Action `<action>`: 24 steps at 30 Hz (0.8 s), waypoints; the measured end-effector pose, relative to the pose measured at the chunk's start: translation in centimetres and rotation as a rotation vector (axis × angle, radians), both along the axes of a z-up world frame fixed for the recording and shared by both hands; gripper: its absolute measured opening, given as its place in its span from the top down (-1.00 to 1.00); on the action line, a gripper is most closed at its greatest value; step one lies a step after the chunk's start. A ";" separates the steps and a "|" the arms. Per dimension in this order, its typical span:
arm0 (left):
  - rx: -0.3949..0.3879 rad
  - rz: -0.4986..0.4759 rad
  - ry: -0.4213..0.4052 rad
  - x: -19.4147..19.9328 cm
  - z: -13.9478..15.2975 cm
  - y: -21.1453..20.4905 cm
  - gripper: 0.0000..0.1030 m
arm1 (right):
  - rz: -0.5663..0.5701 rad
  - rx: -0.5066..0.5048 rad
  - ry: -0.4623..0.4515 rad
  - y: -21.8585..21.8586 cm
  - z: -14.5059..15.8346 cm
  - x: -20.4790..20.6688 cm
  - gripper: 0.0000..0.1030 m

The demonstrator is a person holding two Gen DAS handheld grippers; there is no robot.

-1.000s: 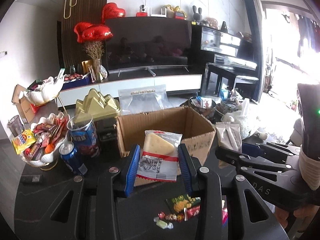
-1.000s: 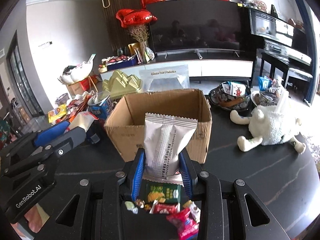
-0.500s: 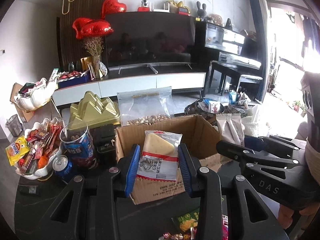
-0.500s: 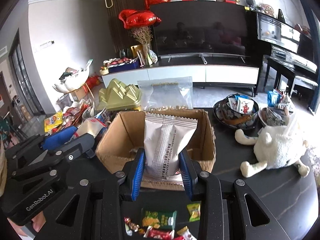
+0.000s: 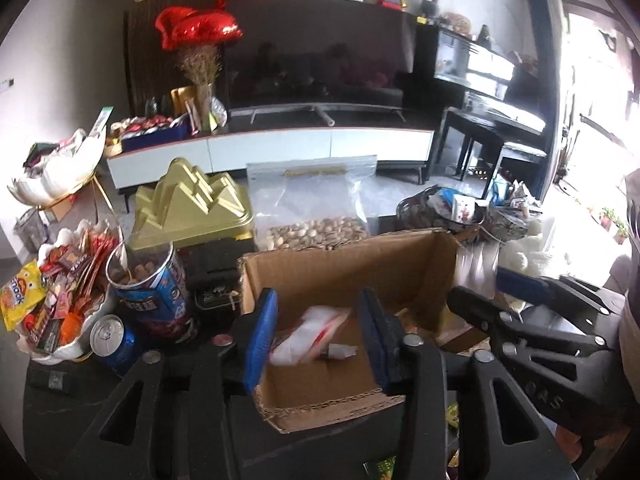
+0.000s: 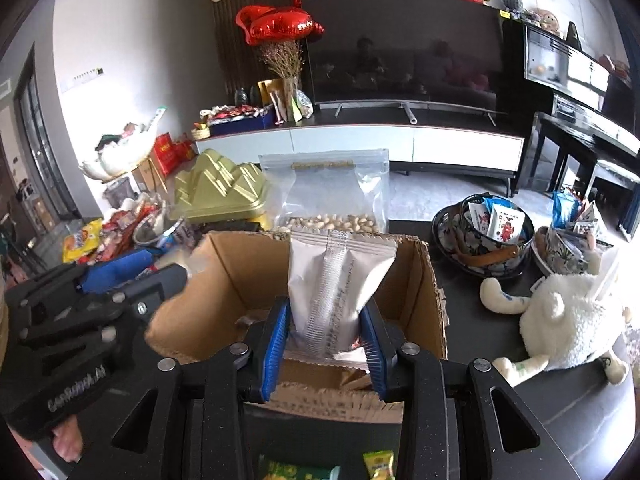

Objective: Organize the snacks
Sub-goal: 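Open both grippers to drop the packets into the box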

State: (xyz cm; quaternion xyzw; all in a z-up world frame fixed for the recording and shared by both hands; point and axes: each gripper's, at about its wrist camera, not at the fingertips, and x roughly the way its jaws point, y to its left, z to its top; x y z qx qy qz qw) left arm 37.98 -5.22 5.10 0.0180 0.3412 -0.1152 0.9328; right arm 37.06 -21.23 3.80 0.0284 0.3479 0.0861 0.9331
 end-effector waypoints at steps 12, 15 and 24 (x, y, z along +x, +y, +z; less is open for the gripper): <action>-0.018 -0.003 -0.029 -5.9 0.3 1.0 -0.10 | 0.001 -0.030 -0.037 0.2 -0.1 -4.5 -0.19; -0.021 -0.005 -0.044 -7.6 0.9 1.2 -0.14 | 0.012 -0.016 -0.050 0.3 0.5 -6.2 -0.19; 0.002 -0.009 -0.077 -12.7 1.0 1.7 -0.16 | 0.051 -0.006 -0.068 1.3 0.5 -11.1 -0.19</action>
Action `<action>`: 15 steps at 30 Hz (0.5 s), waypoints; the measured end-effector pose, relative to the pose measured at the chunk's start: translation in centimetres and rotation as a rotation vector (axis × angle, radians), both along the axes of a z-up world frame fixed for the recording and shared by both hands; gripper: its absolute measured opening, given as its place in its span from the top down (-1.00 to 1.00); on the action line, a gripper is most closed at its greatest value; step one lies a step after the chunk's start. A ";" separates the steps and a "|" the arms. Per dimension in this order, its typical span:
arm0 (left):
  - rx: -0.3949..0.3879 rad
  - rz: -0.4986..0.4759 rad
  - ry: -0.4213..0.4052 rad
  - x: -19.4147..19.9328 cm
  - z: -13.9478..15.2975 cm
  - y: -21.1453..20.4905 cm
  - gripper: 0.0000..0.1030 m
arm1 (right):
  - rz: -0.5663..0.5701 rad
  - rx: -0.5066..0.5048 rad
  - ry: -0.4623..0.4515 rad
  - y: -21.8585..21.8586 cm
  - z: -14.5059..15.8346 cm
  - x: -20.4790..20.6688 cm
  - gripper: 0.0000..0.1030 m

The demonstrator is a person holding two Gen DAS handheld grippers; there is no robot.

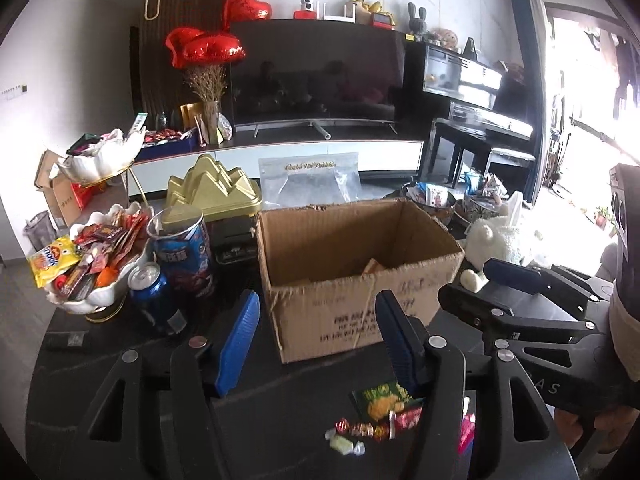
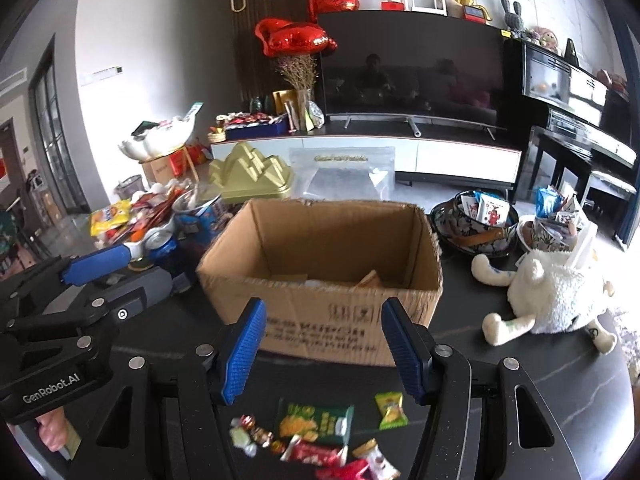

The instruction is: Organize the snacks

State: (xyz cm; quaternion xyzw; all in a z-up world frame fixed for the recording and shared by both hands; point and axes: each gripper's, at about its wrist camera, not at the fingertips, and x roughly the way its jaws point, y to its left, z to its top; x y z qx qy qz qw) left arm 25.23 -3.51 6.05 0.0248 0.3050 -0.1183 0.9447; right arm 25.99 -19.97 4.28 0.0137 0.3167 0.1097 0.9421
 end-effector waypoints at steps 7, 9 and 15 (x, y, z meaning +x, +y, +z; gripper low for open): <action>0.008 0.005 0.001 -2.8 -1.1 0.5 -0.16 | 0.019 0.022 0.006 0.4 -0.9 -2.6 -0.19; 0.004 0.007 0.005 -3.5 -1.7 0.8 -0.16 | 0.026 0.023 0.012 0.5 -1.4 -3.3 -0.19; -0.007 0.006 0.044 -4.8 -3.9 1.1 -0.16 | 0.028 0.007 0.003 0.8 -2.4 -4.8 -0.19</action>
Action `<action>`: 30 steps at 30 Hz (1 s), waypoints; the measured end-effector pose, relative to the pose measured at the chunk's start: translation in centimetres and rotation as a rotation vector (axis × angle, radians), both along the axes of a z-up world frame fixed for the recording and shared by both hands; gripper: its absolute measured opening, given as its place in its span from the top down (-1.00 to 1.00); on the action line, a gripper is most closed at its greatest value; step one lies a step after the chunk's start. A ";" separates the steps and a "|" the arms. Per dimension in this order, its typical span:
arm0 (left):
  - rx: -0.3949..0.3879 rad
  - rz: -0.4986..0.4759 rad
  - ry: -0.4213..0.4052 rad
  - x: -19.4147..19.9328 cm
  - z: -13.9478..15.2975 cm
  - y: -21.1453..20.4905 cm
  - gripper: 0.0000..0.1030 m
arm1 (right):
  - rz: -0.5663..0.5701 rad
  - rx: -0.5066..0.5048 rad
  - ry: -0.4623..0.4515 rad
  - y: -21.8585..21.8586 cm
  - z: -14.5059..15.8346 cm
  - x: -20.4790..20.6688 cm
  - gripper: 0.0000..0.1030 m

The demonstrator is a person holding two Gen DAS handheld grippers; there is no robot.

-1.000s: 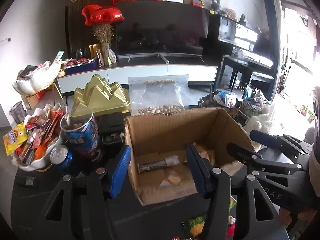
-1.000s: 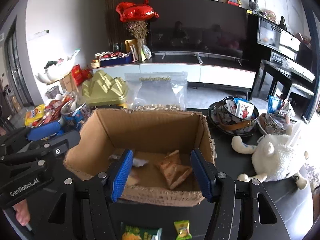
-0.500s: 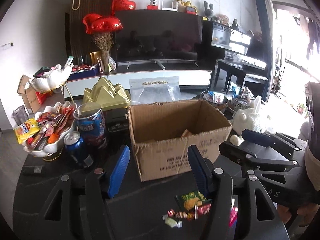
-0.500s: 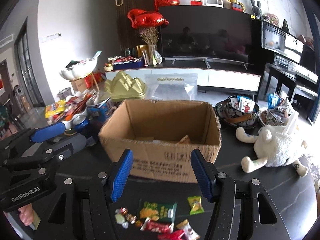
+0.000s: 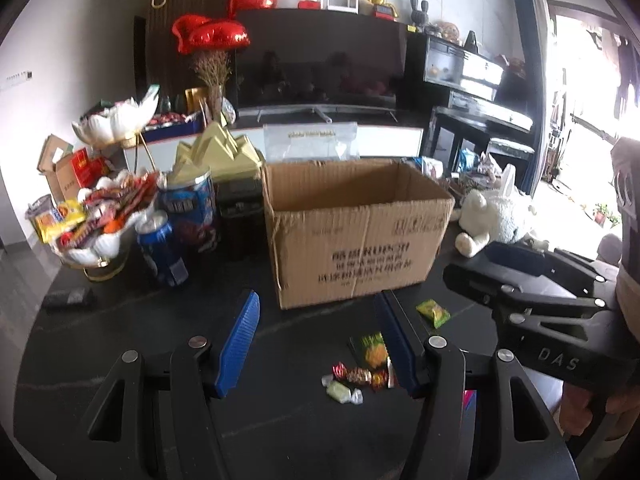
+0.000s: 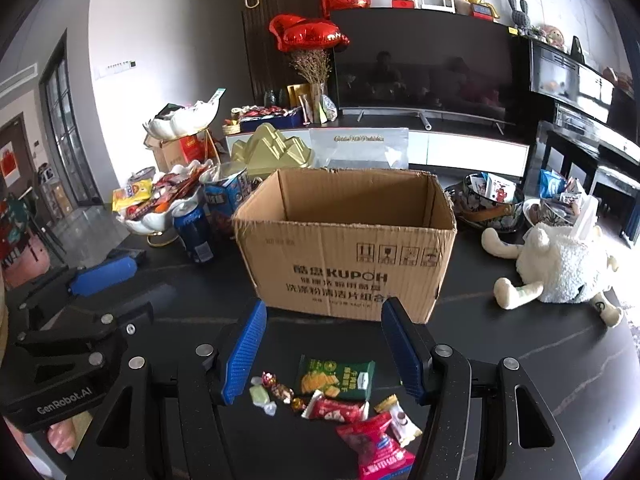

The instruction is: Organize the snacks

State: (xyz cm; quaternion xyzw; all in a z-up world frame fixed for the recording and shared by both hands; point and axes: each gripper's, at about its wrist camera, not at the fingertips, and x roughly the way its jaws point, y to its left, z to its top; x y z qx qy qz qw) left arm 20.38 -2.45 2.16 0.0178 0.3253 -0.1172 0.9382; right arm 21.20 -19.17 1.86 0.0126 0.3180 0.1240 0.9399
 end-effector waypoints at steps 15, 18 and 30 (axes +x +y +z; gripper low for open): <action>0.037 -0.053 0.093 -1.4 -5.0 -1.3 -0.16 | 0.024 0.010 0.117 -0.6 -5.7 -1.6 -0.19; 0.039 -0.067 0.111 -1.1 -6.1 -1.7 -0.16 | 0.022 0.016 0.157 -0.9 -7.2 -1.1 -0.19; 0.035 -0.107 0.210 0.5 -10.2 -2.2 -0.15 | 0.042 0.029 0.221 -0.8 -11.0 0.1 -0.19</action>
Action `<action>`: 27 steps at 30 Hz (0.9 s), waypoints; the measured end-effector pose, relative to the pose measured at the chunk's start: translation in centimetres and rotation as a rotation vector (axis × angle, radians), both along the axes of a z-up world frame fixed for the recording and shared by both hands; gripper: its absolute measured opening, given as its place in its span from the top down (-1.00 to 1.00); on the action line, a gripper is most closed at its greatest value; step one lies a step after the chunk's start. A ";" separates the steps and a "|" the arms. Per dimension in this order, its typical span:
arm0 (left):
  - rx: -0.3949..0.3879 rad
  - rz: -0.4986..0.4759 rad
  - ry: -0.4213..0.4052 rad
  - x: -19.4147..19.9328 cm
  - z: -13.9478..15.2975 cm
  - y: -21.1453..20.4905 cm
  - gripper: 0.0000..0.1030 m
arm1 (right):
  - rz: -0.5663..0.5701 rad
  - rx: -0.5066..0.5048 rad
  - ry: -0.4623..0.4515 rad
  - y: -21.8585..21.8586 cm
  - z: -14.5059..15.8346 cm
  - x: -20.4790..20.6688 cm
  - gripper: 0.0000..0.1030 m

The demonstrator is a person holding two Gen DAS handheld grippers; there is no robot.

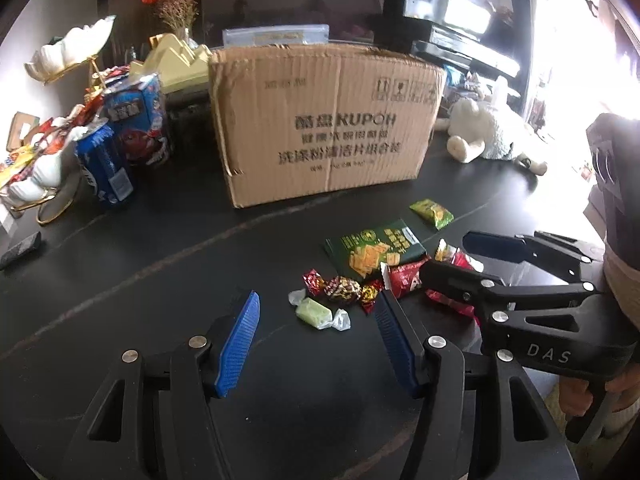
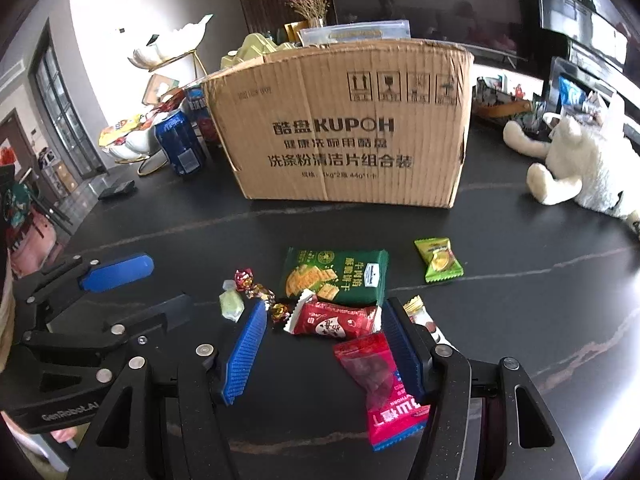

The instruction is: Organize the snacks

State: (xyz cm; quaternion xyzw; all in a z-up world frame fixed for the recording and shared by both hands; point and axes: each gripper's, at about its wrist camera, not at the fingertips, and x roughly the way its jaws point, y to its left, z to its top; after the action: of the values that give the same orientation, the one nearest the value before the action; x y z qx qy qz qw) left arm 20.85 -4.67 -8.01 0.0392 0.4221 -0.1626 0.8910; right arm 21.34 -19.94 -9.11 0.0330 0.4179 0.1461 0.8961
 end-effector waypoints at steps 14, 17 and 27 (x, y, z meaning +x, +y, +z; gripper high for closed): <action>-0.033 -0.007 0.072 1.6 -3.4 0.0 -0.01 | -0.022 0.029 0.069 -0.2 -2.3 1.3 -0.19; -0.033 -0.001 0.083 2.1 -4.1 0.0 0.02 | -0.027 0.026 0.079 -0.2 -2.7 1.5 -0.19; -0.069 0.005 0.123 3.2 -5.1 0.1 0.24 | -0.027 0.005 0.086 0.4 -3.5 2.0 -0.19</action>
State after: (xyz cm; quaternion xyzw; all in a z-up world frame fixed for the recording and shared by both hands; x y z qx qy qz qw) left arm 24.01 -4.62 -13.15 -0.0024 0.4703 -0.1768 0.8646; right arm 23.34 -19.55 -12.63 0.0470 0.4553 0.1334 0.8790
